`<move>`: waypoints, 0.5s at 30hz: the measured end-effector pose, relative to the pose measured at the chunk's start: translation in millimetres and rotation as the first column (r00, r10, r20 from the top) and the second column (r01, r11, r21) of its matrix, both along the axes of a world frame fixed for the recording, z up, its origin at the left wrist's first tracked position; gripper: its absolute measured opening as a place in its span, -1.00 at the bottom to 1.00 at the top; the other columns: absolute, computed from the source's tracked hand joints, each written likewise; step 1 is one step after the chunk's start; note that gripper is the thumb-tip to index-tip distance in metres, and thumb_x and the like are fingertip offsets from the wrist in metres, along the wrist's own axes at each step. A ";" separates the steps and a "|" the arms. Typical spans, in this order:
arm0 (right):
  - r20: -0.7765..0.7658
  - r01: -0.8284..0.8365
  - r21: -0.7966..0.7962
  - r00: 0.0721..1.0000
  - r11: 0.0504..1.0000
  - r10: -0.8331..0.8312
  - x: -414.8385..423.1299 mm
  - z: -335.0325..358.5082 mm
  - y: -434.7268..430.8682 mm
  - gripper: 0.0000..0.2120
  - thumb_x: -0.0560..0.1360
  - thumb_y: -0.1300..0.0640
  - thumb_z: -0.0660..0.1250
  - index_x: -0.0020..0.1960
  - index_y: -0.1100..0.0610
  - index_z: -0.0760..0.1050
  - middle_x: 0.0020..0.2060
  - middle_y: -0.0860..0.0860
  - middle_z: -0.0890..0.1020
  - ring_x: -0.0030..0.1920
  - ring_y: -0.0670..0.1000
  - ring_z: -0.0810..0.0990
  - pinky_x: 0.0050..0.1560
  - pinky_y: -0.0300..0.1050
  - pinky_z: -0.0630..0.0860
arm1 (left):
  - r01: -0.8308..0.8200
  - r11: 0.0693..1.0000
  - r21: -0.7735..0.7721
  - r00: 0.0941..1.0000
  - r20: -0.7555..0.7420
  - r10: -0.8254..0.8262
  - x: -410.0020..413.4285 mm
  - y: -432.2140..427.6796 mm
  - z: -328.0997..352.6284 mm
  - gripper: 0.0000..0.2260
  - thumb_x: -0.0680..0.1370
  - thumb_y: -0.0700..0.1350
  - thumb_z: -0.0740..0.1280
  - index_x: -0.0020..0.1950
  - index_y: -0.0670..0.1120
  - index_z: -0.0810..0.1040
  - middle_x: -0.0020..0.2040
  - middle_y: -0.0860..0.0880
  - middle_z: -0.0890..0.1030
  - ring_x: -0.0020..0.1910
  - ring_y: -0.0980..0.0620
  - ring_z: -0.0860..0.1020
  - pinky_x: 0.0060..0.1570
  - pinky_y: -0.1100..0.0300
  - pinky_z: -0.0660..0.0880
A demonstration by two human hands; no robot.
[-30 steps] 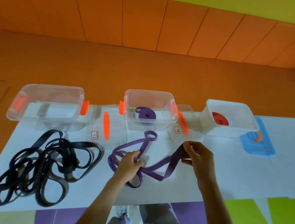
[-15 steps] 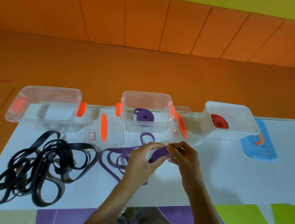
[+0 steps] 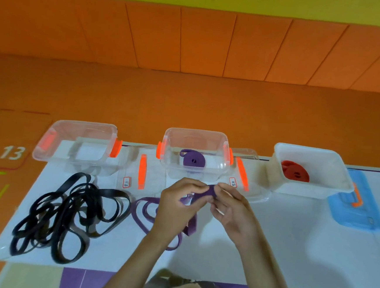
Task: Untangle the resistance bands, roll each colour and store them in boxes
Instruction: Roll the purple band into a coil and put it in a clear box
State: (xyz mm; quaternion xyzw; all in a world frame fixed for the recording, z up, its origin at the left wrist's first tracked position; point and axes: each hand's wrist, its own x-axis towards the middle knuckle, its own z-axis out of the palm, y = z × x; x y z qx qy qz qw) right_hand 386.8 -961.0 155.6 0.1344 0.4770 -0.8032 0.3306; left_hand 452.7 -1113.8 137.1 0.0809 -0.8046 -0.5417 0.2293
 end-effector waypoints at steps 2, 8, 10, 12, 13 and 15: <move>0.034 -0.031 -0.072 0.999 0.997 0.034 -0.7 -2.0 -1.8 -0.70 0.47 0.11 0.52 0.13 0.15 0.52 -0.09 0.11 0.67 -0.16 0.03 0.69 -0.10 -0.16 0.61 | -0.017 1.000 -0.020 0.999 -0.052 0.016 -4.6 3.6 1.9 -0.84 0.50 -0.16 0.60 0.06 -0.03 0.76 0.06 0.19 0.73 0.10 0.09 0.70 0.11 0.34 0.58; -0.091 -0.113 0.068 0.989 0.991 0.119 -4.8 -6.9 4.2 -0.87 0.62 0.13 0.42 0.00 0.21 0.64 -0.02 0.20 0.69 -0.01 0.10 0.71 0.05 -0.09 0.65 | -0.086 0.996 -0.033 0.994 -0.078 0.083 -9.7 16.0 -0.2 -0.87 0.48 -0.18 0.62 -0.01 -0.06 0.75 0.03 0.15 0.75 0.08 0.07 0.71 0.06 0.21 0.64; -0.086 -0.146 0.053 0.985 0.988 0.151 -3.8 -7.6 6.1 -0.85 0.66 0.19 0.37 0.03 0.25 0.67 0.01 0.26 0.71 0.00 0.15 0.74 0.03 -0.11 0.67 | -0.092 0.995 -0.048 0.993 -0.085 0.088 -10.9 18.9 -2.3 -0.87 0.47 -0.18 0.62 -0.02 -0.08 0.76 0.04 0.14 0.75 0.07 0.08 0.71 0.07 0.18 0.64; -0.088 -0.162 0.040 0.982 0.986 0.165 -4.6 -7.9 9.3 -0.81 0.67 0.20 0.34 0.01 0.19 0.73 0.05 0.28 0.73 0.05 0.19 0.76 0.03 -0.11 0.68 | -0.099 0.990 -0.104 0.987 -0.133 0.085 -14.0 21.3 -2.6 -0.89 0.47 -0.18 0.62 -0.06 -0.12 0.74 0.04 0.12 0.74 0.06 0.13 0.70 0.09 0.26 0.61; -0.093 -0.172 0.041 0.980 0.984 0.176 -6.1 -7.4 11.3 -0.80 0.67 0.19 0.34 0.01 0.17 0.74 0.08 0.28 0.73 0.09 0.21 0.76 0.04 -0.11 0.68 | -0.092 0.987 -0.131 0.985 -0.156 0.071 -16.2 22.4 -2.5 -0.90 0.48 -0.16 0.60 -0.09 -0.14 0.73 0.04 0.11 0.74 0.06 0.15 0.69 0.10 0.29 0.59; -0.102 -0.205 0.036 0.973 0.978 0.208 -9.1 -6.4 15.4 -0.78 0.68 0.10 0.34 0.07 0.17 0.74 0.13 0.28 0.72 0.16 0.22 0.74 0.09 -0.08 0.68 | -0.066 0.987 -0.150 0.982 -0.183 0.038 -20.4 26.1 -1.6 -0.89 0.49 -0.14 0.58 -0.12 -0.16 0.73 0.04 0.11 0.73 0.05 0.13 0.68 0.11 0.28 0.58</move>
